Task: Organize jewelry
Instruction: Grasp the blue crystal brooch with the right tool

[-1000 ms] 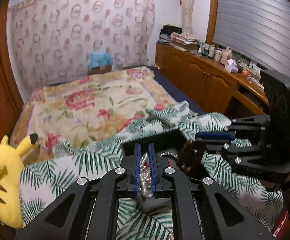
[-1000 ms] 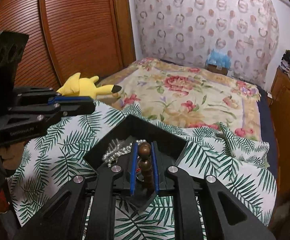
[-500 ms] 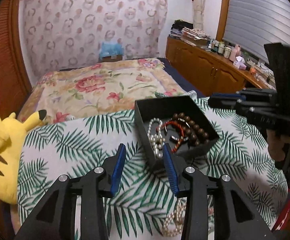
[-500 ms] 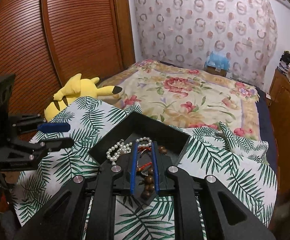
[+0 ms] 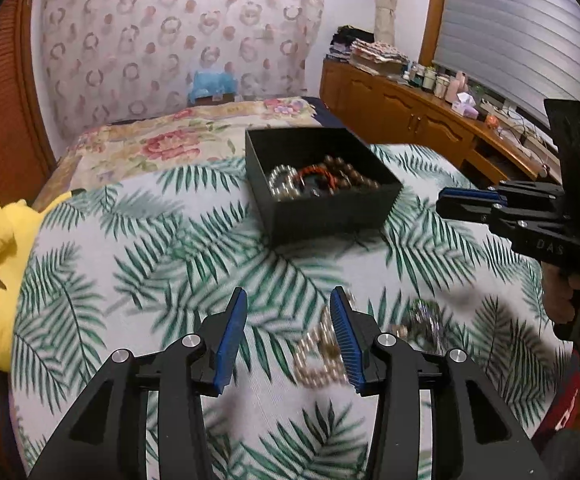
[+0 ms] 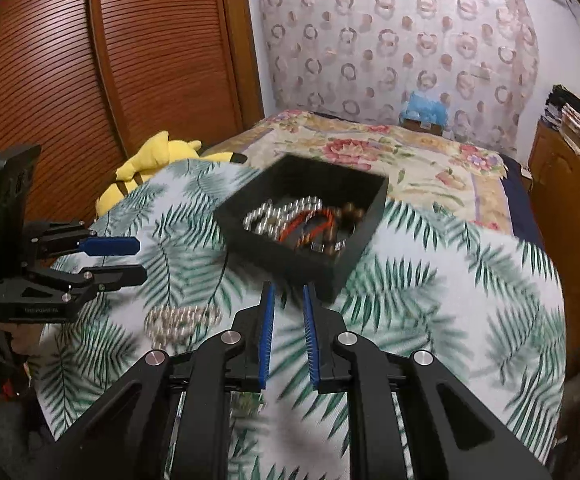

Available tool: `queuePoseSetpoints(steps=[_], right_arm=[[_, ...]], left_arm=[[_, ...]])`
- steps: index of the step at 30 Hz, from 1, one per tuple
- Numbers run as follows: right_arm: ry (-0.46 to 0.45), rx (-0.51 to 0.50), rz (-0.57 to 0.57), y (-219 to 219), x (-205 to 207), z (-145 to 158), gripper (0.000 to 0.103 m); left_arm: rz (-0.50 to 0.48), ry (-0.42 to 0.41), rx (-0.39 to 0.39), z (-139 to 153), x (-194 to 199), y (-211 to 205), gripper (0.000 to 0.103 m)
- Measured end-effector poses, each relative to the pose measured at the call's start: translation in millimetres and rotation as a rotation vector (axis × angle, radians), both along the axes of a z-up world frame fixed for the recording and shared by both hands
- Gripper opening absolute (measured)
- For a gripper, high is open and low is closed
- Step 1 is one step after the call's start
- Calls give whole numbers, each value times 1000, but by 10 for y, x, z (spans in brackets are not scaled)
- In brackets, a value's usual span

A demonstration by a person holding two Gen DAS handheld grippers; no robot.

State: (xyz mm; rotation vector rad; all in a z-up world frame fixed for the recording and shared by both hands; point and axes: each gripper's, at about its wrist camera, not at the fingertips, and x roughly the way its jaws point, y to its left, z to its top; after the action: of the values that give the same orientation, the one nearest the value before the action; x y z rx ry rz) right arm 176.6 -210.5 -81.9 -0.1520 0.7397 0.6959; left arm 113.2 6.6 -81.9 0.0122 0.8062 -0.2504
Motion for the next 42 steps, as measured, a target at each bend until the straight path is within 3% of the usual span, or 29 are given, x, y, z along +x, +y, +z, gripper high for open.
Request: queuePoseSetpoints(steps=[11,16,22,26,29,37,42], right_arm=[[30,8,-30,-12,-502,-307,18],[61,19,-50,-17,-625,-393,26],[120,56,-63,36,-711,-504,29],[127,65,-80,96,-734,-518,31],[135,59,-101,120,-710,-527,39],[240,120,-141,128,-540,-614,40],[223,92,-161,180,-506,-626,39]], left_arm=[[-25,-10,-7,-153,-369,-66,41],[-36,-18,-13,-181,-506,-87,41],[-39,-36,-26,-157,-669,-83,41],[-39,-41,-23,-132,-759,-38,41],[-30,-50,-30,-105,-806,13,41],[-14,-67,-49,-66,-879,83,41],[-16,-65,-52,-77,-893,92,41]])
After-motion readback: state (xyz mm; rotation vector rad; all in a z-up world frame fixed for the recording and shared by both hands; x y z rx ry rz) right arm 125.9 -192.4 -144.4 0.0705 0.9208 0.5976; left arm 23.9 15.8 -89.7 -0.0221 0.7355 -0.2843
